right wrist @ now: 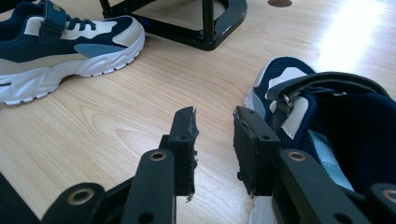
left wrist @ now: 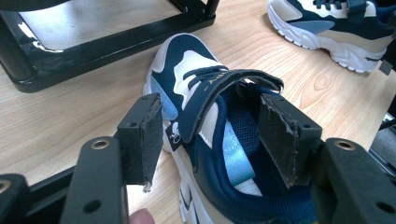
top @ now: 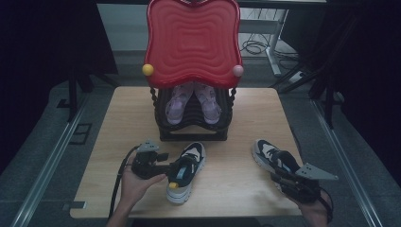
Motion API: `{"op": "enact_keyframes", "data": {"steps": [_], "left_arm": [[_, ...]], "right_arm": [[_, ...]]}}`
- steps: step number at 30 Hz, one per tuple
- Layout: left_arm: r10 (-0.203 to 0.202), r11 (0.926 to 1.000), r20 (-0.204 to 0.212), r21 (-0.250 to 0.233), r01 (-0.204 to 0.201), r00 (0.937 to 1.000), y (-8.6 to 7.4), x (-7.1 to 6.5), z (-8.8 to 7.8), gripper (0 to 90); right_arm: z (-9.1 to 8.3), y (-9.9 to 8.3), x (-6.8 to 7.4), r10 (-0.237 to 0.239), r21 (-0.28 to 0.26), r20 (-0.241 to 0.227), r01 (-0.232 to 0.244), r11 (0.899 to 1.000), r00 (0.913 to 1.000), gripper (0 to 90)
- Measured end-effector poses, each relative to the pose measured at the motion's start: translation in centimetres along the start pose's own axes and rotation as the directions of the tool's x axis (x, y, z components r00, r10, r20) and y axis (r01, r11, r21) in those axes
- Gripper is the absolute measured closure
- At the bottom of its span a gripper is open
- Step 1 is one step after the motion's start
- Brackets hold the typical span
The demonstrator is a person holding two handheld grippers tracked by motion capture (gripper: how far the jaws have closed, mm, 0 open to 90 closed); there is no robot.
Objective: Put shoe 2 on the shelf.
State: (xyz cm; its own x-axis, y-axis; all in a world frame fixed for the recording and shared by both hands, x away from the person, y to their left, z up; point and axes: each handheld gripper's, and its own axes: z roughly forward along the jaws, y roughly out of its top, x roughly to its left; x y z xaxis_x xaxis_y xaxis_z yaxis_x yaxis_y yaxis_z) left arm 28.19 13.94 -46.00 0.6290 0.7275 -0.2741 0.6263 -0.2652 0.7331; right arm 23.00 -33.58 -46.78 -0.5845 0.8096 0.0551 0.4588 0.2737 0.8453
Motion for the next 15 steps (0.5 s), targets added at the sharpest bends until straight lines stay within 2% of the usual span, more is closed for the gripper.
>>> {"op": "enact_keyframes", "data": {"steps": [8, 15], "left_arm": [[0.01, 0.9989, -0.036, 0.046, -0.008, 0.9993, 0.0, -0.2, 1.8, 46.4], [0.015, 0.9973, -0.044, 0.072, -0.012, 0.9989, -0.2, -0.2, 2.7, 54.1]], "right_arm": [[0.0, 0.3, 0.4, -0.013, -0.002, -0.002, 0.013, 1.0, 0.9999, 68.3], [-0.8, 2.1, 0.6, -0.039, -0.033, -0.009, 0.039, 0.999, 0.9992, 66.3]]}}
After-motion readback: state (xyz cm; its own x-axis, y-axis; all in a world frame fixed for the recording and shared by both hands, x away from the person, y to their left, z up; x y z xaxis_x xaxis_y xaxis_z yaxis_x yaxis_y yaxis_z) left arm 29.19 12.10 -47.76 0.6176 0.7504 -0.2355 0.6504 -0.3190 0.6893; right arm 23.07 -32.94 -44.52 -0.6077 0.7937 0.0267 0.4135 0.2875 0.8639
